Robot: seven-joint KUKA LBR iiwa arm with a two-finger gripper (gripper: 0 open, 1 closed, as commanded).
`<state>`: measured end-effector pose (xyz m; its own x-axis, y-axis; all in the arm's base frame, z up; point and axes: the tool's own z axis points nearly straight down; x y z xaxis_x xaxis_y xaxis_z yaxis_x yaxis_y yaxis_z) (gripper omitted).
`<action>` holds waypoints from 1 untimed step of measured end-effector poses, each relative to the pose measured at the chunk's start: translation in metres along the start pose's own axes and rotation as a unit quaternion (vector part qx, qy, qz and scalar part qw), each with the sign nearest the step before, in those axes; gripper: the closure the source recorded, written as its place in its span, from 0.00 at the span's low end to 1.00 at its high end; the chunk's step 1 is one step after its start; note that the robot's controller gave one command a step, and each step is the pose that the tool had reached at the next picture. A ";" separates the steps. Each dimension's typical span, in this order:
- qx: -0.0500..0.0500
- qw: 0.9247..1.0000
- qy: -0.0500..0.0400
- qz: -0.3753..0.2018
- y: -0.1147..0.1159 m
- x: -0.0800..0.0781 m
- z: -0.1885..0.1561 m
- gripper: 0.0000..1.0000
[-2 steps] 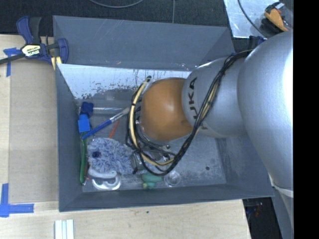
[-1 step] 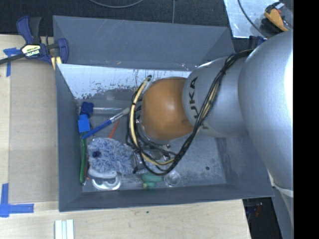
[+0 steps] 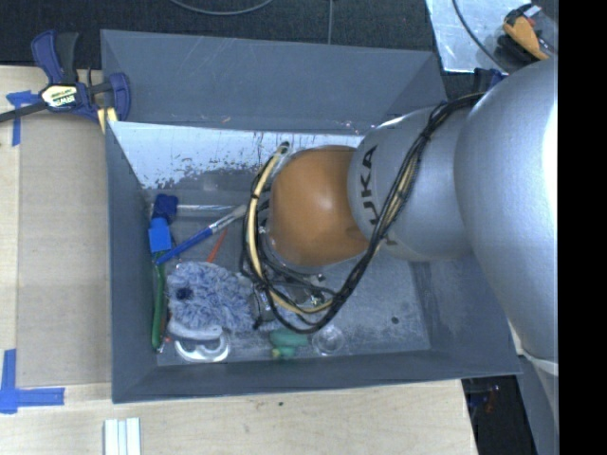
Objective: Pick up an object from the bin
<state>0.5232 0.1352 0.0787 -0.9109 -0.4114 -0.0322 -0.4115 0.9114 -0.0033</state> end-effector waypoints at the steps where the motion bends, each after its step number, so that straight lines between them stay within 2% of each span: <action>1: 0.000 1.000 0.000 0.001 0.000 0.000 -0.006 1.00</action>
Offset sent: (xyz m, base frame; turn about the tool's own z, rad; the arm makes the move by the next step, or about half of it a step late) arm -0.0003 -0.0003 0.0976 0.0012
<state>0.5231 0.1349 0.0849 -0.9114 -0.4102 -0.0325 -0.4103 0.9120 -0.0035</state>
